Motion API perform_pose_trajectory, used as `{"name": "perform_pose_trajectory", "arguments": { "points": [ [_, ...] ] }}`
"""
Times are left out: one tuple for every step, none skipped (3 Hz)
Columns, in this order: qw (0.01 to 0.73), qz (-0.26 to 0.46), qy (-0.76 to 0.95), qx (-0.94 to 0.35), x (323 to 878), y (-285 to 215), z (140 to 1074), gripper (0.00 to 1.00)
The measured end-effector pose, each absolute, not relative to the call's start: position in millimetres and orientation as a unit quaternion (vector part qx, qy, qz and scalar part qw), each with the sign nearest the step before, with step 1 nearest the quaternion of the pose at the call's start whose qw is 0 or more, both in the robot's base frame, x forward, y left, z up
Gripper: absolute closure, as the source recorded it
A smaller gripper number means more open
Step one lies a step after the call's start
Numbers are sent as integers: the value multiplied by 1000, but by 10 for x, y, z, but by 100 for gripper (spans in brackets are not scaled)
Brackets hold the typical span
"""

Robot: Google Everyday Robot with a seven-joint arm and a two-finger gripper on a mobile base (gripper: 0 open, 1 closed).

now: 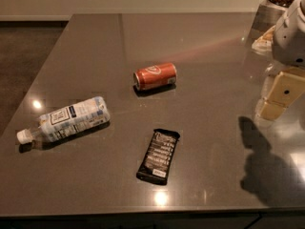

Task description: Place coke can upright

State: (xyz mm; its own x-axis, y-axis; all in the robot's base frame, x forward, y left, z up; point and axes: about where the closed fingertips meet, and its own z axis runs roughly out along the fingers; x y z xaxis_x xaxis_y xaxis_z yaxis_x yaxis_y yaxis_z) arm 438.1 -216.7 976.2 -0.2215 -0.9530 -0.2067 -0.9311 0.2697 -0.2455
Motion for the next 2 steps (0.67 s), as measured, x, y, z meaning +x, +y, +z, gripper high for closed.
{"name": "perform_pose_trajectory", "arguments": {
  "points": [
    [160, -35, 778, -607, 4402, -2151, 9761, 0],
    [161, -37, 770, -616, 4461, -2107, 9759, 0]
  ]
}}
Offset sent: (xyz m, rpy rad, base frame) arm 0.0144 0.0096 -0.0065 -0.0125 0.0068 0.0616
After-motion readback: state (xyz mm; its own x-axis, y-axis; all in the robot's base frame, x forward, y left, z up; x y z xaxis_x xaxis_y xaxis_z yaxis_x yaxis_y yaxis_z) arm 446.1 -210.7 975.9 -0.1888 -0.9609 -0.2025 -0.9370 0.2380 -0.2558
